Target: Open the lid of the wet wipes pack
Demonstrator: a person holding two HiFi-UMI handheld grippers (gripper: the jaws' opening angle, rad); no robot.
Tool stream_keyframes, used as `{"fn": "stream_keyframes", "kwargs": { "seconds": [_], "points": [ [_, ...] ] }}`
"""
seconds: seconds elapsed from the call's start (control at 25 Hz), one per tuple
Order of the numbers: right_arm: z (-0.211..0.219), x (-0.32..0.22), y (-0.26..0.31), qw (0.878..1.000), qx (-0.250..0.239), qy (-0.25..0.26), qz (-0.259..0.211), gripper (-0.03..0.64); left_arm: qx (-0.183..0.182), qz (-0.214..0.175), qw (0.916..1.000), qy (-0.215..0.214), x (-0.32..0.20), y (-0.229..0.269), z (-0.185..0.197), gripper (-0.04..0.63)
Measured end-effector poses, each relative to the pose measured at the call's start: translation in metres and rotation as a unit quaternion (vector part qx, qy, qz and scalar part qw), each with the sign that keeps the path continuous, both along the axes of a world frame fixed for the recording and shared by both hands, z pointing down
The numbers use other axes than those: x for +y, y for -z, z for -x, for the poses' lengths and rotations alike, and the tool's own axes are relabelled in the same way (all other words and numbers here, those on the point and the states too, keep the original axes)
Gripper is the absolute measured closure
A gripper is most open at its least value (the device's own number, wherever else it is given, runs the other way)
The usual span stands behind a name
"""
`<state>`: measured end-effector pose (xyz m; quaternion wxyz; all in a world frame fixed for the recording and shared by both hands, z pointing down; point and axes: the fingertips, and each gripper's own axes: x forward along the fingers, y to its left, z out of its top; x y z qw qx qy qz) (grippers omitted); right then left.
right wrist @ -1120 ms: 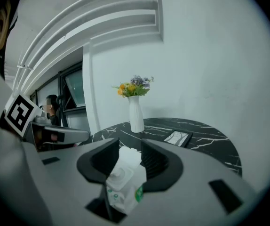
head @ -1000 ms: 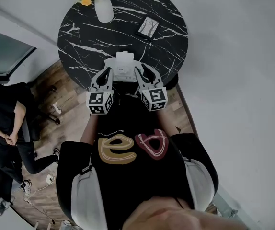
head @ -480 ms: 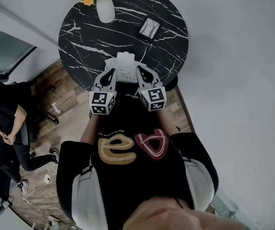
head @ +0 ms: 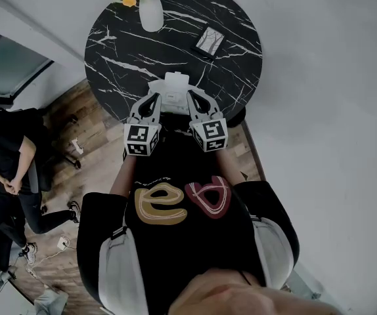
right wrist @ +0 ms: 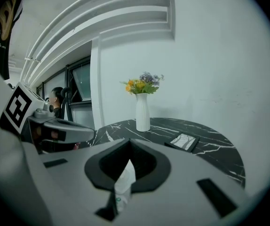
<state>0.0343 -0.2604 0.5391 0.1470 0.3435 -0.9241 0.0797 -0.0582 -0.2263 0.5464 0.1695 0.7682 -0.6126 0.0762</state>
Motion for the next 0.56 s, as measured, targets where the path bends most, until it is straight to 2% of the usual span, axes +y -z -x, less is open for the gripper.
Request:
{"fn": "stream_keyframes", "kwargs": {
  "seconds": [0.56],
  "points": [
    [0.0075,-0.0026,0.0004,1.0,0.008,0.001,-0.001,0.607,-0.006,-0.002,0.9999,-0.01,-0.0021,-0.0005,0.004,0.574]
  ]
}}
